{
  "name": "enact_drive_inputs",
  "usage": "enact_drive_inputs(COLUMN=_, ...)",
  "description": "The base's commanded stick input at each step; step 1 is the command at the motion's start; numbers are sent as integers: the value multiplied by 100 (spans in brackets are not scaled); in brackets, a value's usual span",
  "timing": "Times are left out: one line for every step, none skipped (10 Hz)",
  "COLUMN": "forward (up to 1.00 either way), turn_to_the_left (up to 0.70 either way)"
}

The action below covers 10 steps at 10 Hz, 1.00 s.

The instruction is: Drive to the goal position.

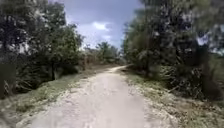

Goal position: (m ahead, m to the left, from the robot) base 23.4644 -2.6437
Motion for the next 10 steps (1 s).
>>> enact_drive_inputs(forward=50, turn_to_the_left=0)
enact_drive_inputs(forward=50, turn_to_the_left=22)
enact_drive_inputs(forward=50, turn_to_the_left=50)
enact_drive_inputs(forward=50, turn_to_the_left=36)
enact_drive_inputs(forward=50, turn_to_the_left=10)
enact_drive_inputs(forward=50, turn_to_the_left=0)
enact_drive_inputs(forward=50, turn_to_the_left=0)
enact_drive_inputs(forward=50, turn_to_the_left=0)
enact_drive_inputs(forward=50, turn_to_the_left=0)
enact_drive_inputs(forward=50, turn_to_the_left=0)
